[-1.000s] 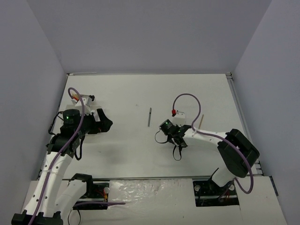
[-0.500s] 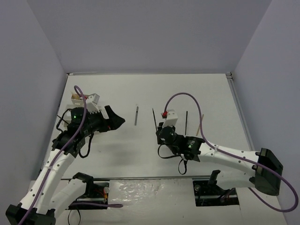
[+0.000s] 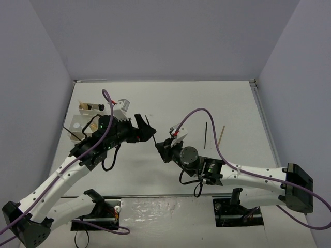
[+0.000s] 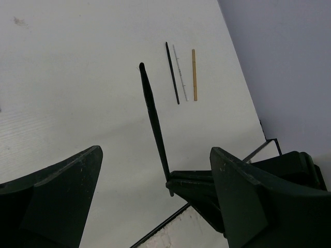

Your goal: Organize the makeup

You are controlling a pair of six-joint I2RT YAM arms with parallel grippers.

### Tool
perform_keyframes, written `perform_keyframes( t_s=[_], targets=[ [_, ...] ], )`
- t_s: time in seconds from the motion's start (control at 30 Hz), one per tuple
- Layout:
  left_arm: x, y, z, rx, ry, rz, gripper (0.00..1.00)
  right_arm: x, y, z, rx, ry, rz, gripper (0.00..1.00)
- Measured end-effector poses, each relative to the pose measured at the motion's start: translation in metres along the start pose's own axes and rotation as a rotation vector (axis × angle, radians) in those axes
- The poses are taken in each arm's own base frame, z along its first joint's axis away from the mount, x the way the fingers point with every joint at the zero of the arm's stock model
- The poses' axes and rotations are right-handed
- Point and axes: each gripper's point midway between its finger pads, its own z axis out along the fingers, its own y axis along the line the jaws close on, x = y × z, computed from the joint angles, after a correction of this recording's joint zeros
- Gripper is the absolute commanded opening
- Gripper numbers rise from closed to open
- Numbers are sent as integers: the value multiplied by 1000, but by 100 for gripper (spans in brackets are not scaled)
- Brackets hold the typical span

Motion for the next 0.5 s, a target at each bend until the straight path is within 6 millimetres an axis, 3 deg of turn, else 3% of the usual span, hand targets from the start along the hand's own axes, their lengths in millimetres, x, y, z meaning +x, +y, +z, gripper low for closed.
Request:
perform_keyframes(
  t_s=[0.17, 0.3, 0.5],
  targets=[
    [-2, 3, 5, -44, -27, -1, 45, -5, 7, 0, -36, -29, 2, 0],
    [-5, 4, 7, -59, -50, -1, 32, -7, 10, 0, -48, -41, 7, 0],
    [-5, -8, 13, -32, -65, 11, 1, -7, 12, 2, -60, -47, 9, 0]
  ],
)
